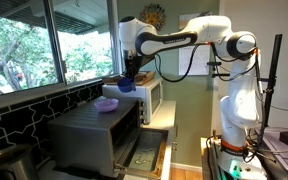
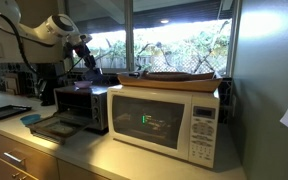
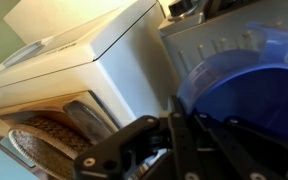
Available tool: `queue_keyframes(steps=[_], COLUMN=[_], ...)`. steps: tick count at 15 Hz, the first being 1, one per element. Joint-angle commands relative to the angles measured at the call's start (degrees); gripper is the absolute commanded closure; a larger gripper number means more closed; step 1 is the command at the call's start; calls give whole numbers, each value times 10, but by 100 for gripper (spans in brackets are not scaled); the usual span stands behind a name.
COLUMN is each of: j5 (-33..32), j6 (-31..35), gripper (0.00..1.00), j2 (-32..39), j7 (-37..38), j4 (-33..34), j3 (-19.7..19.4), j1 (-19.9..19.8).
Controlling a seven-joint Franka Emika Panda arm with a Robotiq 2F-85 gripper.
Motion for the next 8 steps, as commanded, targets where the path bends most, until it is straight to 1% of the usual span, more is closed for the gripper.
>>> queue_keyframes(steps=[1, 8], j5=[26, 118], j6=[5, 40], gripper=[99, 99], j2=[5, 13], j7=[2, 0], j4=[3, -1], j3=[-1, -21], j1=[-10, -26])
